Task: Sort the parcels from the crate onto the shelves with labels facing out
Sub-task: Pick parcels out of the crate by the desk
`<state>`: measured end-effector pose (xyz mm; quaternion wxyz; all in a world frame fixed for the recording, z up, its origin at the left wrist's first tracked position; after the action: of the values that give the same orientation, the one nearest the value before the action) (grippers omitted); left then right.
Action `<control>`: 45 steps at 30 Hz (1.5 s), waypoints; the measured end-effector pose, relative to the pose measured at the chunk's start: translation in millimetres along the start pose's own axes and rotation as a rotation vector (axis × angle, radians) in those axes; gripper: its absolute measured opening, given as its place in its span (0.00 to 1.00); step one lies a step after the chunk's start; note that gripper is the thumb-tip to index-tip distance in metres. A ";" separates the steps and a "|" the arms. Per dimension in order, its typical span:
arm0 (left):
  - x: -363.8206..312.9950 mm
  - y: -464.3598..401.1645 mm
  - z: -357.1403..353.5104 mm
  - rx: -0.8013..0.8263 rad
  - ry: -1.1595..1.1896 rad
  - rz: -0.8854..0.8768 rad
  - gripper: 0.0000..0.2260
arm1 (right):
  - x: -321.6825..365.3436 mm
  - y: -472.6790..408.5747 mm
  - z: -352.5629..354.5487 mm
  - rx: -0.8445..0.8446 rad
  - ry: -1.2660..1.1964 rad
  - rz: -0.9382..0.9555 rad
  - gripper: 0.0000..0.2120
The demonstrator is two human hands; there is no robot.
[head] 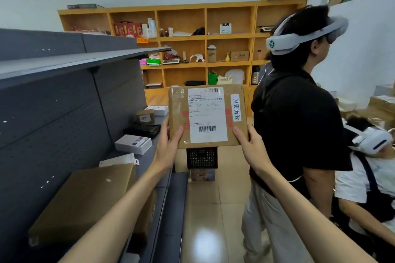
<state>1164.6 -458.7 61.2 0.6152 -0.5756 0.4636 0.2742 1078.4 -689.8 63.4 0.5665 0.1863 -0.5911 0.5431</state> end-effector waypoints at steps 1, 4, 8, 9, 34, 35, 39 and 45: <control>9.4 -20.9 -5.3 -0.005 -0.006 -0.016 0.24 | -10.4 -23.4 -1.8 -0.004 0.000 0.011 0.16; 18.6 -50.0 -10.3 -0.004 0.003 -0.010 0.23 | -20.7 -55.6 -5.5 -0.001 -0.020 0.008 0.18; 53.5 -125.7 -20.4 -0.005 -0.020 -0.036 0.22 | -59.5 -135.3 -18.4 0.034 -0.038 0.008 0.19; 61.7 -140.7 -22.4 -0.002 -0.018 -0.033 0.22 | -67.7 -151.8 -21.6 0.030 -0.047 -0.001 0.19; 320.7 -517.8 -18.8 0.046 -0.062 0.067 0.33 | -268.9 -508.9 -124.9 -0.076 0.134 -0.142 0.21; 329.8 -528.9 -20.0 0.046 -0.068 0.074 0.33 | -277.0 -521.2 -127.4 -0.075 0.143 -0.146 0.21; 363.4 -574.4 -25.0 0.025 -0.082 0.071 0.34 | -312.6 -573.9 -140.9 -0.035 0.101 -0.156 0.20; 412.4 -646.3 -37.7 -0.007 -0.100 0.103 0.34 | -367.9 -654.5 -156.9 0.010 0.070 -0.160 0.20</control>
<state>1891.1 -696.8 -7.4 0.6207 -0.5386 0.4607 0.3355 1804.7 -924.2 -11.7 0.6277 0.2165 -0.5514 0.5051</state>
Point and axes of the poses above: each hand's wrist, its own y-axis away from the middle knuckle, its own z-axis out of the back of the hand, x = y × z, the point moved 3 cm from there along -y, towards the middle knuckle, and after that the axes turned 12 degrees about y, right-handed, at the moved point
